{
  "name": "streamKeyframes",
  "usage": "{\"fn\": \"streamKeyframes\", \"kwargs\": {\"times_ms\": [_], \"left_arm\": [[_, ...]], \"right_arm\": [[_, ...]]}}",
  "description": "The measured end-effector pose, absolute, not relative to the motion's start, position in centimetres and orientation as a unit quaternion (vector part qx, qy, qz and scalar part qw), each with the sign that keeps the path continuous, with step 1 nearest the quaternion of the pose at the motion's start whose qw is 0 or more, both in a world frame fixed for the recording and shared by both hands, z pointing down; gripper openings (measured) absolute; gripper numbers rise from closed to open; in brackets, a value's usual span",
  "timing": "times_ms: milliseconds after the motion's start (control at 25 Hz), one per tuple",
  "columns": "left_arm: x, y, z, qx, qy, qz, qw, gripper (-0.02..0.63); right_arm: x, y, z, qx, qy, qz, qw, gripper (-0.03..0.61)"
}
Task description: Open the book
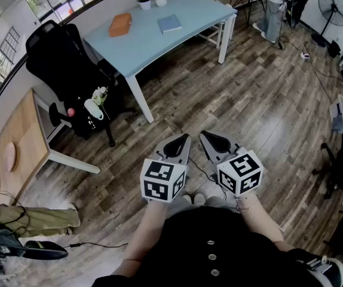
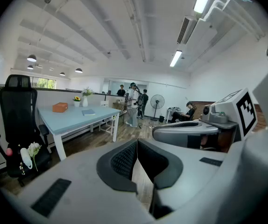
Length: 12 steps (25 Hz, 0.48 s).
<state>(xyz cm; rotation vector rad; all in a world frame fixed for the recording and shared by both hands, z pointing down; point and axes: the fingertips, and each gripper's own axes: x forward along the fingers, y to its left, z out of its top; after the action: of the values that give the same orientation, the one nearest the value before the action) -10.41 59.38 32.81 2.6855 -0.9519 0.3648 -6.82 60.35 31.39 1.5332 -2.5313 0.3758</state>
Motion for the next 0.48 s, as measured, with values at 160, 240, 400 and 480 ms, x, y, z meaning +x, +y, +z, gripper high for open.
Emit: {"fn": "streamKeyframes", "kwargs": {"times_ms": [160,240,400,480], "left_arm": [[-11.1,59.1,34.4,0.918,-0.338,0.137,0.157,0.014],[-11.2,59.0,34.7,0.916,-0.339,0.139,0.162,0.014],[-10.7,58.9,34.8,0.917,-0.335,0.143,0.161,0.014],[-10.5,58.8,34.7,0.919,-0.332,0.143,0.159,0.014]], "right_arm": [[-7.4,60.9,32.2,0.497,-0.852,0.139,0.093,0.0],[-7.5,61.0,32.5,0.494,-0.852,0.142,0.098,0.0],[-7.4,60.8,32.4,0.492,-0.853,0.15,0.086,0.0],[-7.3,60.6,32.2,0.494,-0.852,0.151,0.082,0.0]]}}
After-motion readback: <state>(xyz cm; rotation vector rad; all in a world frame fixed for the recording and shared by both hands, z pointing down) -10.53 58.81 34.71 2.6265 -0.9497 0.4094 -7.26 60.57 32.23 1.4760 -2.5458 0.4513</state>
